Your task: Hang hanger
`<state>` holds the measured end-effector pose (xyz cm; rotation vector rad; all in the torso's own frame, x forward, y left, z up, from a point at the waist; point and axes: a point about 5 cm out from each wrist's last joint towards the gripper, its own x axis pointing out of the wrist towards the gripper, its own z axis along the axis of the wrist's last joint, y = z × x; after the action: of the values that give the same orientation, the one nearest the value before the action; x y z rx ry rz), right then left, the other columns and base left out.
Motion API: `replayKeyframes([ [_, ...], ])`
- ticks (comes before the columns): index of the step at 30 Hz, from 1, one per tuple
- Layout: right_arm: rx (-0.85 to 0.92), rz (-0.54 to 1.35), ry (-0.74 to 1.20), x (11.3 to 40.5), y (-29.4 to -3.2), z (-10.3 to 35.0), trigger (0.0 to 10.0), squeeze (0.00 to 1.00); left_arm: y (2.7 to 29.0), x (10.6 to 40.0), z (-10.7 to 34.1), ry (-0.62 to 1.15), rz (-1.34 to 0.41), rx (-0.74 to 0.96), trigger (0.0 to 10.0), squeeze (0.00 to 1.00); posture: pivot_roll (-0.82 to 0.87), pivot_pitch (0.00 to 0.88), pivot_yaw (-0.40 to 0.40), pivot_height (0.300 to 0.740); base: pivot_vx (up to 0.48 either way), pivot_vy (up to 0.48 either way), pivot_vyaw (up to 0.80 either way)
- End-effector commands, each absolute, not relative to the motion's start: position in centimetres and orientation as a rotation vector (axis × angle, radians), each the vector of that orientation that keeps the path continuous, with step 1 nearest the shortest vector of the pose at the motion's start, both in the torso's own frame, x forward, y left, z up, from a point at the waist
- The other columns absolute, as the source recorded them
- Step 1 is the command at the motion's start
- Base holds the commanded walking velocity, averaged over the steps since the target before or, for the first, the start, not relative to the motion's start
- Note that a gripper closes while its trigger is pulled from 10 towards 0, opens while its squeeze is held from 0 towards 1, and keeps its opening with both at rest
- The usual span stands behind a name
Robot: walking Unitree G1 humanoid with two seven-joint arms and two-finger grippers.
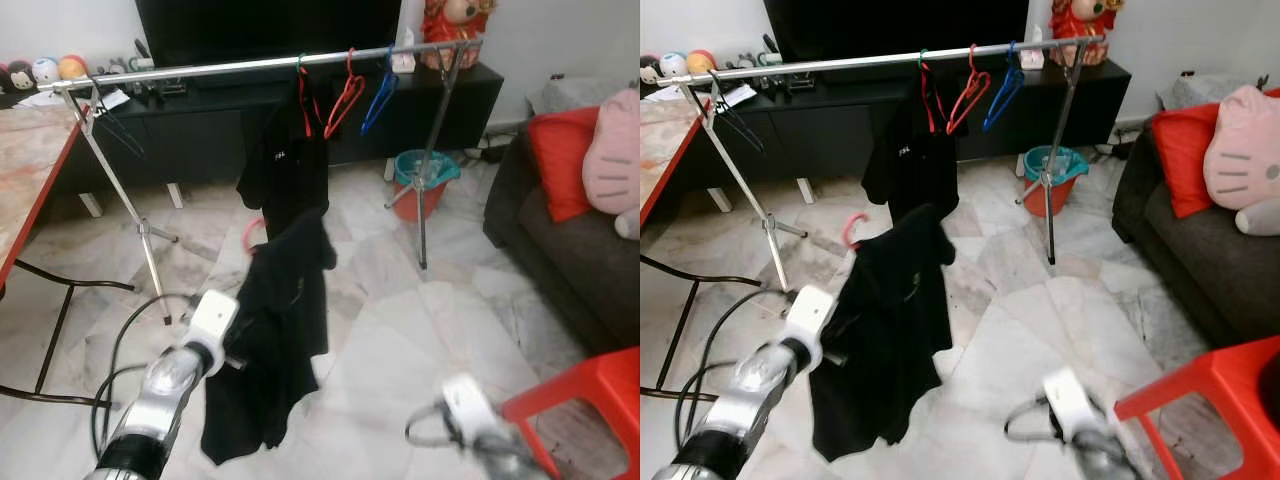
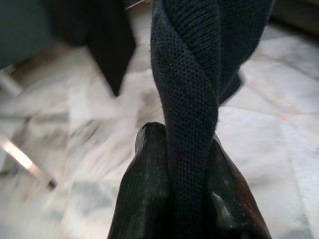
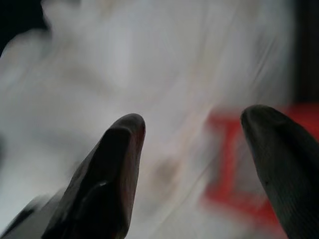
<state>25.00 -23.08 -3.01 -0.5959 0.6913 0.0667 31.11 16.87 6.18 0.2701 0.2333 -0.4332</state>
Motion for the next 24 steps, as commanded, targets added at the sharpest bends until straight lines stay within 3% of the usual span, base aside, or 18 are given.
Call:
replayKeyframes([
  [1, -0.678, 0.076, 0.565, 27.3, -22.9, -0.7, 10.0, 0.00, 15.8, 32.0, 8.1, 0.170, -0.488, 0.280, 10.0, 0.00, 0.06, 0.000, 0.065, 0.740, 0.000, 0.000, 0.00],
  [4, -0.722, 0.109, 0.422, 28.8, -21.9, 1.6, 10.0, 0.00, 14.3, 32.4, 9.2, 0.146, -0.553, 0.268, 10.0, 0.00, 0.06, 0.000, 0.071, 0.740, 0.000, 0.000, 0.00],
  [9, -0.610, 0.206, 0.268, 30.0, -19.3, 4.2, 10.0, 0.00, 12.8, 32.2, 10.3, 0.135, -0.632, 0.243, 10.0, 0.00, 0.06, 0.000, 0.075, 0.740, 0.000, 0.000, 0.00],
  [16, -0.497, 0.369, 0.123, 29.5, -15.6, 7.9, 10.0, 0.00, 11.2, 32.2, 11.5, 0.112, -0.664, 0.181, 10.0, 0.00, 0.06, 0.000, 0.067, 0.740, 0.000, 0.000, 0.00],
  [24, -0.666, 0.576, 0.084, 27.3, -14.3, 8.7, 10.0, 0.00, 9.6, 32.4, 13.2, 0.084, -0.724, 0.060, 10.0, 0.00, 0.05, 0.000, 0.063, 0.740, 0.000, 0.000, 0.00],
])
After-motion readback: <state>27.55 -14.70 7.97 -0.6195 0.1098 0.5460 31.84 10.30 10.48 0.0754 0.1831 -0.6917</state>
